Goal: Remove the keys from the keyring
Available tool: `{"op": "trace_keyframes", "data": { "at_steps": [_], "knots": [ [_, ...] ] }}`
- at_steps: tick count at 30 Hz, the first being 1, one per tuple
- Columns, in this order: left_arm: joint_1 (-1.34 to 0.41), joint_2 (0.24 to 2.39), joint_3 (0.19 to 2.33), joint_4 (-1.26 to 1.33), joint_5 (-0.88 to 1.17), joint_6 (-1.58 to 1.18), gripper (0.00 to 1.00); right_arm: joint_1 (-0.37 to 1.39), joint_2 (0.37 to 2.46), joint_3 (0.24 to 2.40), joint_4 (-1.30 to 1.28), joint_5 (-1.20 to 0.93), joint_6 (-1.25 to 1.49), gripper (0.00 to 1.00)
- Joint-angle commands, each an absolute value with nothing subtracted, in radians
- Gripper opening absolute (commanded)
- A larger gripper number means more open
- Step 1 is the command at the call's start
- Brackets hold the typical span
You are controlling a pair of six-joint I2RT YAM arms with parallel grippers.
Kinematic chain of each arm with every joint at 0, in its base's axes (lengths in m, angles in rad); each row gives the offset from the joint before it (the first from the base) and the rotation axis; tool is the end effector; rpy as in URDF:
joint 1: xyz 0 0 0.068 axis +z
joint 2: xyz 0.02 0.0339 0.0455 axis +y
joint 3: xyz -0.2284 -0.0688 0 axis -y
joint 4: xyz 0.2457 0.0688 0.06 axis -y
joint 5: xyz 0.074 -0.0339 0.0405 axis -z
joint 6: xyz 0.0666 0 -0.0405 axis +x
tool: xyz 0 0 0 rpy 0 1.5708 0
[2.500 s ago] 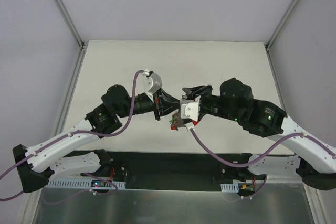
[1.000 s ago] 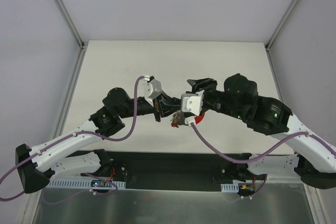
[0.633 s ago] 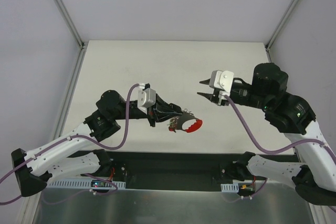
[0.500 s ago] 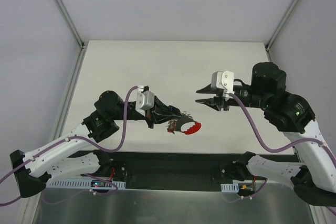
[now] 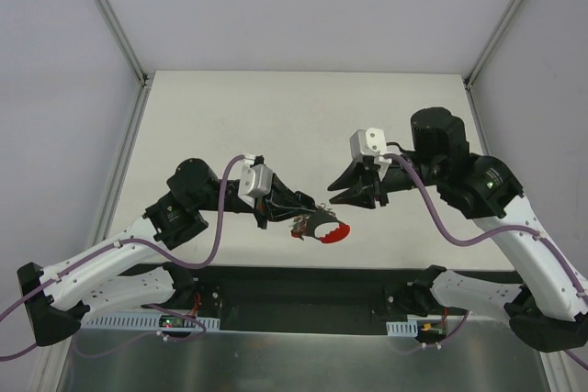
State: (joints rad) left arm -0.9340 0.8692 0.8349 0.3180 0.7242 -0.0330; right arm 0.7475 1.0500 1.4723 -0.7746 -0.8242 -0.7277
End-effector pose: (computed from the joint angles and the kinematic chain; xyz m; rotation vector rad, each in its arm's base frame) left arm 0.1067 -0.2185 0.3742 1.1755 0.8985 -1.2614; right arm 0.1265 0.1839 0.4259 -1.6175 0.9633 0.7996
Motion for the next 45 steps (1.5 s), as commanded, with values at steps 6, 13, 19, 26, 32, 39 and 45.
{"op": "trace_keyframes", "data": {
  "at_steps": [6,13,19,26,32,39,45],
  "knots": [
    [-0.927,0.864,0.885,0.382,0.775,-0.009,0.0,0.767,1.032,1.453,-0.758,-0.836,-0.753,0.3],
    [-0.927,0.868,0.888,0.382,0.775,-0.009,0.0,0.819,1.051,1.457,-0.759,-0.804,-0.785,0.29],
    [-0.925,0.868,0.887,0.382,0.773,-0.009,0.0,0.853,1.055,1.447,-0.762,-0.775,-0.802,0.27],
    [-0.925,0.865,0.888,0.385,0.773,-0.009,0.0,0.865,1.06,1.433,-0.752,-0.759,-0.798,0.24],
    [-0.927,0.868,0.888,0.388,0.769,-0.012,0.0,0.884,1.074,1.436,-0.736,-0.761,-0.793,0.24],
    [-0.927,0.87,0.89,0.39,0.761,-0.011,0.0,0.9,1.075,1.43,-0.724,-0.753,-0.801,0.02],
    [-0.927,0.856,0.894,0.356,0.683,-0.021,0.05,0.899,1.025,1.396,-0.696,-0.741,-0.83,0.01]
  ]
}}
